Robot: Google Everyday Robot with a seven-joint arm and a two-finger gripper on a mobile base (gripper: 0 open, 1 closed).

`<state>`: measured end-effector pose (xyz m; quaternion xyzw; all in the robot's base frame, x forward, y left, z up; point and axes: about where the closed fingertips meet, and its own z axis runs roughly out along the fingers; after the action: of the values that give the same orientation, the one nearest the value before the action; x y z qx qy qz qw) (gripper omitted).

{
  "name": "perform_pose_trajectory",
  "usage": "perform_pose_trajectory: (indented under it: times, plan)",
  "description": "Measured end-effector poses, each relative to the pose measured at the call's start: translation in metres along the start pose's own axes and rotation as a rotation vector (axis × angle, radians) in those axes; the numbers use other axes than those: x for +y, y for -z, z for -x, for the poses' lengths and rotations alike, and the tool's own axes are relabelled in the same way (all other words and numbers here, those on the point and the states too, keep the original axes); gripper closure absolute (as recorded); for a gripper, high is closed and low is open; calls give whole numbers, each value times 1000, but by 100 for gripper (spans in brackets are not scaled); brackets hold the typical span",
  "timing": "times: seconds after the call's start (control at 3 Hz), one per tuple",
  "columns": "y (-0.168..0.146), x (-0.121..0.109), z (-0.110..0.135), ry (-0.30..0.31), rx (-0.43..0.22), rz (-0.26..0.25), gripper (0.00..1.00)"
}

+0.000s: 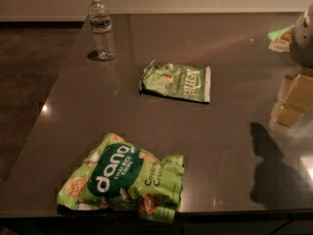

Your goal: Move green rice chip bag near green jalapeno chip bag

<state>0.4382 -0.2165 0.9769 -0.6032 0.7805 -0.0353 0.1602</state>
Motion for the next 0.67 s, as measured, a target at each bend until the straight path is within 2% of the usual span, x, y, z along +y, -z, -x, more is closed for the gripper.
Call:
perform_pose_trajectory:
  times: [0.33,0.67]
  plan:
    - [0,0,0,0,0,0,0]
    - [4,9,14,51,-30,27,0]
